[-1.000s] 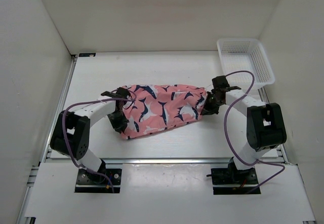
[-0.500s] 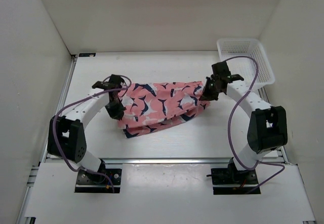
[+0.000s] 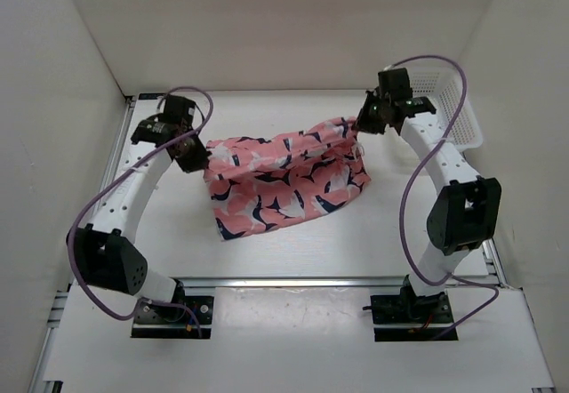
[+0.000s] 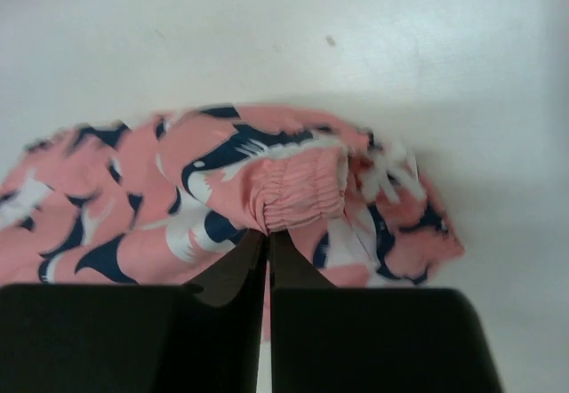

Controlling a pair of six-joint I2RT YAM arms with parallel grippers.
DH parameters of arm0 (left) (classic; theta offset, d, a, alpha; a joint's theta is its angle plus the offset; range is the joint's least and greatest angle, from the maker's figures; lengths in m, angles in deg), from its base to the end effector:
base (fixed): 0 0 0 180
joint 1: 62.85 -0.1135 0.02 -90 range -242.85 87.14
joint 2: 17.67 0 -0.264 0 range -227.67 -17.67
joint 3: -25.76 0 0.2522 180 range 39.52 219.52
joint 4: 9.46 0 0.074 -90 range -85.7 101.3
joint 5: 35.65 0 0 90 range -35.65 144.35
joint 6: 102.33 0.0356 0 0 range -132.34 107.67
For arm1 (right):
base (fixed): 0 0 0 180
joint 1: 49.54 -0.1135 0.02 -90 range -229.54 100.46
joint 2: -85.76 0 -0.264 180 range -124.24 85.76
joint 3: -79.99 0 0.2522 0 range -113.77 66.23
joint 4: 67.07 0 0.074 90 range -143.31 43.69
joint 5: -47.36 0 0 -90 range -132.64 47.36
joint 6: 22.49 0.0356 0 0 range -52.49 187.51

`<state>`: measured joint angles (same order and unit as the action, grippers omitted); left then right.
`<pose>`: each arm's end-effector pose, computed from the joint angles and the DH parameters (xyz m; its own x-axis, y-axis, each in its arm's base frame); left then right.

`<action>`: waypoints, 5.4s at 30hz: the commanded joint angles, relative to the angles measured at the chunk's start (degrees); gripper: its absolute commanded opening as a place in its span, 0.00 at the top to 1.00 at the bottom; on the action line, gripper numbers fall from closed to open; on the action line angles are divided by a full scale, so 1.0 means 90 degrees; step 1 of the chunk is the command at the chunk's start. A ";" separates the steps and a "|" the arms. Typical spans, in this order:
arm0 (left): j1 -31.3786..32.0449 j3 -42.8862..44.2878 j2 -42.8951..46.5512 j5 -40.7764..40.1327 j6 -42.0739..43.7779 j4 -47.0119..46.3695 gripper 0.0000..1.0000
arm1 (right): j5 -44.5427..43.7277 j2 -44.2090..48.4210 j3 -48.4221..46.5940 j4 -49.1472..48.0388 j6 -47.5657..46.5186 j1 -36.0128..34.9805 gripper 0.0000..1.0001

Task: Fold and stack the shorts
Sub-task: Fold the shorts

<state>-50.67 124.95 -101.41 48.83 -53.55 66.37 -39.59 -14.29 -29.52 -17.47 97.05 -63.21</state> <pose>0.2826 -0.0575 0.3480 -0.7469 -0.5098 -0.4269 -0.4369 0.8602 -0.2628 0.3868 0.0960 0.3443 -0.6808 0.3411 -0.6482 0.0691 0.9109 0.4068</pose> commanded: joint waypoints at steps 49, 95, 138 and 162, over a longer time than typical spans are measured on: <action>0.0990 -0.3418 -0.0383 0.0476 -0.0353 -0.1193 0.59 | -0.0768 -0.0710 0.2757 -0.0418 0.0194 0.0337 0.65; 0.1244 -0.2929 -0.1330 0.0144 -0.0431 -0.1251 0.49 | -0.1296 -0.0465 0.2269 0.0100 0.0126 -0.0112 0.96; 0.1703 -0.3243 0.0233 0.0341 -0.0372 -0.0373 0.24 | -0.0896 -0.0309 0.2748 -0.0026 -0.0060 0.0064 0.12; 0.0531 -0.2108 -0.1124 0.0407 0.0009 -0.0801 0.90 | -0.1666 0.0364 0.3480 -0.0408 0.0176 0.0191 1.00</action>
<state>-45.51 106.41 -110.40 50.62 -54.03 61.93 -47.72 -16.02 0.75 -22.83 98.82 -61.62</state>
